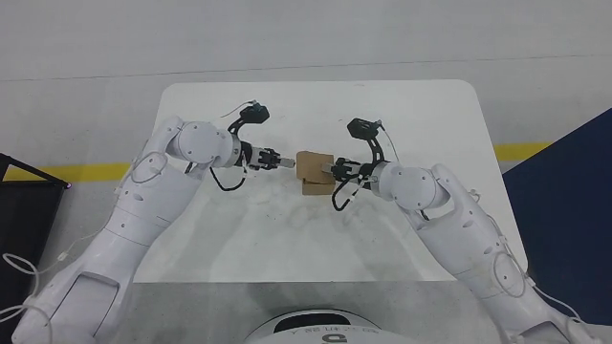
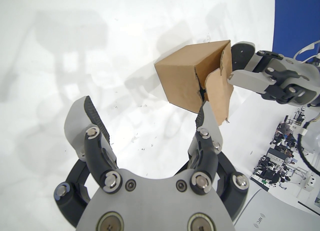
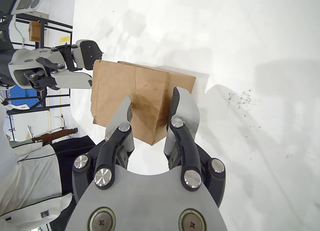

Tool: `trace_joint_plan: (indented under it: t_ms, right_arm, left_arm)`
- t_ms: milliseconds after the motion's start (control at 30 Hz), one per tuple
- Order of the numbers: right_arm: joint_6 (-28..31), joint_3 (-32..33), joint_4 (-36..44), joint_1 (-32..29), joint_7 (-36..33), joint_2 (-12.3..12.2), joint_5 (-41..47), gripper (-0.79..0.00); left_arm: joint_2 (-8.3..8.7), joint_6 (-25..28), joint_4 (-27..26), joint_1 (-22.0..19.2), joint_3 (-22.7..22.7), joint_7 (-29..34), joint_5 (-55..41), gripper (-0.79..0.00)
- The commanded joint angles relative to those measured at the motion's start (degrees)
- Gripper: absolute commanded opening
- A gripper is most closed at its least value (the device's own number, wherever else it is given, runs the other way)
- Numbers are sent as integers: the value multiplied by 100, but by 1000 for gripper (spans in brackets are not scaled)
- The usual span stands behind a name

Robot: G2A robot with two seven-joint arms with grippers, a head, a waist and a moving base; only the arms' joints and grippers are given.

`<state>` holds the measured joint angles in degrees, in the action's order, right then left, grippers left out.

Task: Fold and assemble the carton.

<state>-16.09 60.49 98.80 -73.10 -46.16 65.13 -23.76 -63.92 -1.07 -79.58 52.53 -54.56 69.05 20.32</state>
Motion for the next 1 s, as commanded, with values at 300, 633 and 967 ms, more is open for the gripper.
trace_joint_plan:
  t_ms: [300,633,967]
  right_arm:
    - [53,0,-15,7,-24,4,42,-440]
    - [52,21,-65,30,3,9,60,-440]
    - [26,-34,-86,87,-10,21,-6,-440]
  left_arm:
    - [-177,-98,261,-400,515,35,-72,0]
    - [-118,-197,357,-447,321,133,-31,0]
    - [-35,-394,-35,-347,193,280,175,0]
